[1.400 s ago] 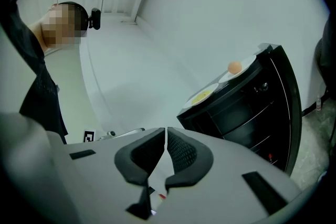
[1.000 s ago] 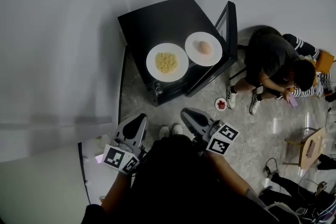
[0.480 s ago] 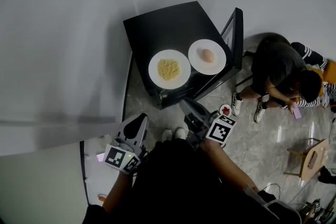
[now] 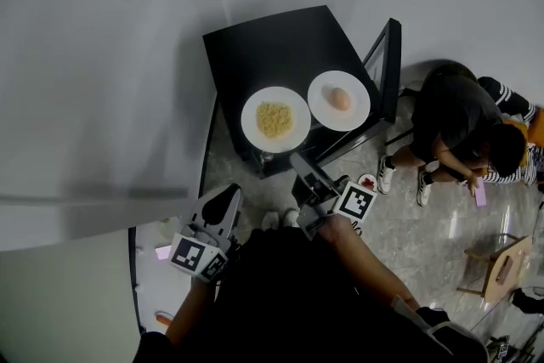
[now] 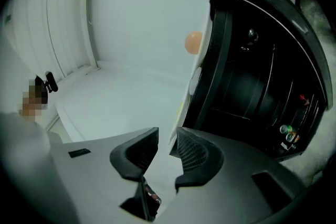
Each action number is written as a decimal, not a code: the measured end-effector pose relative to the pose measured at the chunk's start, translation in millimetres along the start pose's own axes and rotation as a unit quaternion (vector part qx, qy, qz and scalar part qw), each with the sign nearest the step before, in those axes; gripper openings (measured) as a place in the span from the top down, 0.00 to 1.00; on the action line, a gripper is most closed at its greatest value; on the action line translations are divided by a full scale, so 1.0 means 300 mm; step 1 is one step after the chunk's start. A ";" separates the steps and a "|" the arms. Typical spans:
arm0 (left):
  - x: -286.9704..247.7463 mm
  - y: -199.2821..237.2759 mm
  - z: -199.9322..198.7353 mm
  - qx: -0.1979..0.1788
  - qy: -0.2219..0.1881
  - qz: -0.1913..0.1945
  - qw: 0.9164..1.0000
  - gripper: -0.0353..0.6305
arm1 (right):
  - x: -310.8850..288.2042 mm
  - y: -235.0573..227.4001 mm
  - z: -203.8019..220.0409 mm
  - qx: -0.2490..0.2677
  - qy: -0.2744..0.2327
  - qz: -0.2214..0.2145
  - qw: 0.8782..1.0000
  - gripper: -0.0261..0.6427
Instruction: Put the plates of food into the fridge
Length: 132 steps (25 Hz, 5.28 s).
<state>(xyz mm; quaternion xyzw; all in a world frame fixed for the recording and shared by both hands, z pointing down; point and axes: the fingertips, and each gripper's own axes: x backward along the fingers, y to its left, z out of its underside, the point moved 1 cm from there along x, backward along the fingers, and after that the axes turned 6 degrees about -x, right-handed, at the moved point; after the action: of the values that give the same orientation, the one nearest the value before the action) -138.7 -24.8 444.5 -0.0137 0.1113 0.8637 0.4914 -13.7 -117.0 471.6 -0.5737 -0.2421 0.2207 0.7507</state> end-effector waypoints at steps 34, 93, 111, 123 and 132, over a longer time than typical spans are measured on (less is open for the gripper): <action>0.023 0.003 -0.010 0.001 -0.006 -0.012 1.000 0.89 | 0.040 -0.022 0.035 -0.163 -0.009 0.012 0.987 0.90; 0.055 0.001 0.013 0.009 0.007 -0.038 0.999 0.89 | 0.025 -0.648 0.041 -0.186 -0.011 0.148 0.971 0.90; 0.069 -0.005 0.013 0.010 0.015 -0.056 0.998 0.89 | -0.096 -0.702 0.027 -0.194 -0.016 0.167 0.966 0.91; 0.061 -0.027 0.012 0.007 0.019 -0.049 0.999 0.89 | -0.110 -0.693 0.020 -0.199 -0.016 0.149 0.968 0.81; 0.042 -0.046 0.007 0.009 0.012 -0.027 1.000 0.89 | 0.025 -0.609 0.052 -0.029 0.076 0.153 0.985 0.92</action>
<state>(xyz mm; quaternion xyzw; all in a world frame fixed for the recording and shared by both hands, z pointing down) -133.2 -6.9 442.5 -0.0232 0.1246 0.8490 0.5130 -7.8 -145.3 652.7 -0.6409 -0.1002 0.2820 0.7069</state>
